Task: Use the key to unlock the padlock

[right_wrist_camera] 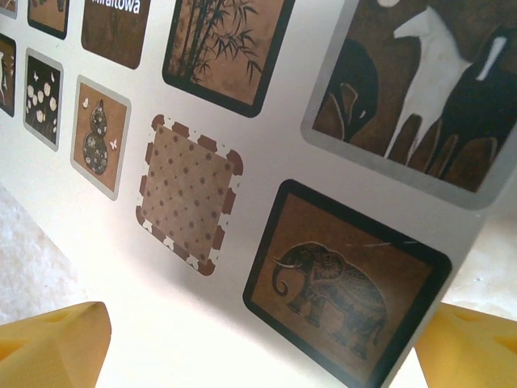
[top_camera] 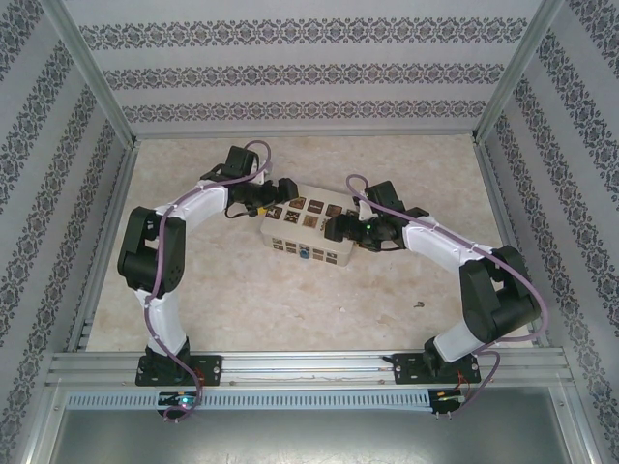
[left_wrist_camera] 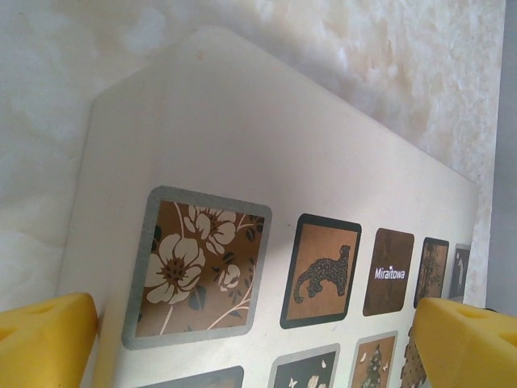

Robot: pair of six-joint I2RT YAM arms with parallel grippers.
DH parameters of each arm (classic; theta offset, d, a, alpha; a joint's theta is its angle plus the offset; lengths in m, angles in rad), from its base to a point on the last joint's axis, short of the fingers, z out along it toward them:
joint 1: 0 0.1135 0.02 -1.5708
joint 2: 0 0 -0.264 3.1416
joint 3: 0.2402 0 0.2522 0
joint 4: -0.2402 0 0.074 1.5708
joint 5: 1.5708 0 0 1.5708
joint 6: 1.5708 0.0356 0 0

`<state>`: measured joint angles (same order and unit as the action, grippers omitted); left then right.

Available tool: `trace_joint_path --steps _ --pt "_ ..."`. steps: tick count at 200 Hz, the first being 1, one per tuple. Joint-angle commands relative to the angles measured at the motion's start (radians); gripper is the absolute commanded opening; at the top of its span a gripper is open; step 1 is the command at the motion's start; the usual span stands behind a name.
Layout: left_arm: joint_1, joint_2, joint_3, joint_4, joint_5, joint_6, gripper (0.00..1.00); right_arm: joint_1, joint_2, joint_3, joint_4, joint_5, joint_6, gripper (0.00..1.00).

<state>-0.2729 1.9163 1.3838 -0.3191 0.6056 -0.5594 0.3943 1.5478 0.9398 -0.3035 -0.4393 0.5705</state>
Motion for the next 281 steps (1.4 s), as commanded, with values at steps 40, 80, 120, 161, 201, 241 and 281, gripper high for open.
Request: trace_joint_path --steps 40,80,120,161,201,241,281 --pt "0.028 -0.089 0.018 -0.064 -0.055 0.063 0.99 -0.036 -0.096 0.038 -0.108 0.159 -0.018 0.98" --pt "0.052 -0.278 -0.111 0.007 -0.122 0.084 0.99 -0.067 -0.226 0.029 -0.277 0.320 0.020 0.98" --pt "0.054 -0.501 -0.279 0.024 -0.210 0.140 0.99 -0.124 -0.388 -0.029 -0.487 0.463 0.201 0.95" --pt "0.055 -0.731 -0.487 0.041 -0.317 0.156 0.99 -0.233 -0.530 -0.119 -0.722 0.458 0.501 0.82" --pt "0.055 -0.891 -0.620 0.055 -0.403 0.116 0.99 -0.285 -0.523 -0.152 -0.853 0.418 0.715 0.74" --pt "0.055 -0.950 -0.651 0.020 -0.449 0.123 0.99 -0.326 -0.391 -0.174 -0.842 0.352 0.771 0.57" --pt "0.055 -0.978 -0.650 -0.032 -0.476 0.133 0.99 -0.355 -0.289 -0.199 -0.793 0.320 0.810 0.47"
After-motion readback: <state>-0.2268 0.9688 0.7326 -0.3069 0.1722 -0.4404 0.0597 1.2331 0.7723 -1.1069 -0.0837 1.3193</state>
